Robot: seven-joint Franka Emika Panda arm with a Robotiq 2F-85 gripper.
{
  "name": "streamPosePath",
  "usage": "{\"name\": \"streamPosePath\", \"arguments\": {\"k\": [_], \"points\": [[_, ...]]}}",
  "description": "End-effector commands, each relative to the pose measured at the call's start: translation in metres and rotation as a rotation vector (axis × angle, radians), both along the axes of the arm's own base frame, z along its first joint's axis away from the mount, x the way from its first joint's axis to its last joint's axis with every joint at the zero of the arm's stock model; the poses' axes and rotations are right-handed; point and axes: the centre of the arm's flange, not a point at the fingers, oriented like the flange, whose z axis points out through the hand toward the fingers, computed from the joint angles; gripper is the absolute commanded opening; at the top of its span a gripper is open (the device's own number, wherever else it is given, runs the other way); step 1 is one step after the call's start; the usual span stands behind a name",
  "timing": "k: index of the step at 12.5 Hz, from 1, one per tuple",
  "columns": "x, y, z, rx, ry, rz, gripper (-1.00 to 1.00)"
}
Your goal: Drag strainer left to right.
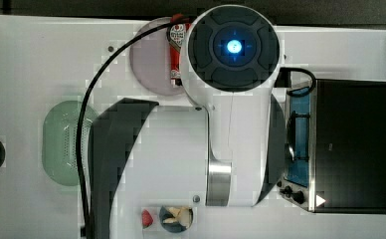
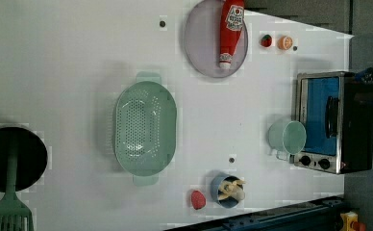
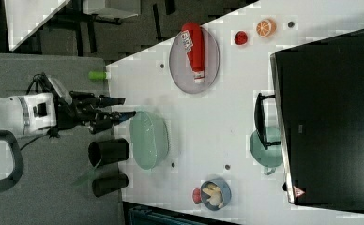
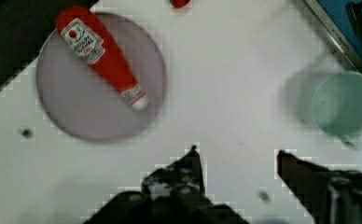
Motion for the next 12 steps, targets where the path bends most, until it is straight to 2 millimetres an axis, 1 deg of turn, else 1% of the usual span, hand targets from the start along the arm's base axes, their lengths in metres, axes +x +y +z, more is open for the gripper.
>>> {"name": "streamPosePath", "arguments": {"k": [1,3,4,5,6,7,9,10,12], "points": [[-0.14,-0.023,0.084,0.005,-0.021,-0.165,0.59],[-0.14,-0.024,0.084,0.006,-0.022,-0.165,1.0],[-0.139,-0.018,0.083,0.006,-0.02,-0.155,1.0],[-0.137,-0.006,0.079,0.006,-0.013,-0.133,1.0],[-0.132,0.012,0.072,0.006,-0.005,-0.107,1.0],[-0.125,0.034,0.064,0.006,0.001,-0.089,1.0],[-0.111,0.089,0.04,-0.014,0.003,-0.084,1.0],[-0.105,0.117,0.026,-0.029,0.003,-0.112,1.0],[-0.097,0.176,-0.012,-0.054,0.008,-0.219,1.0]]}}
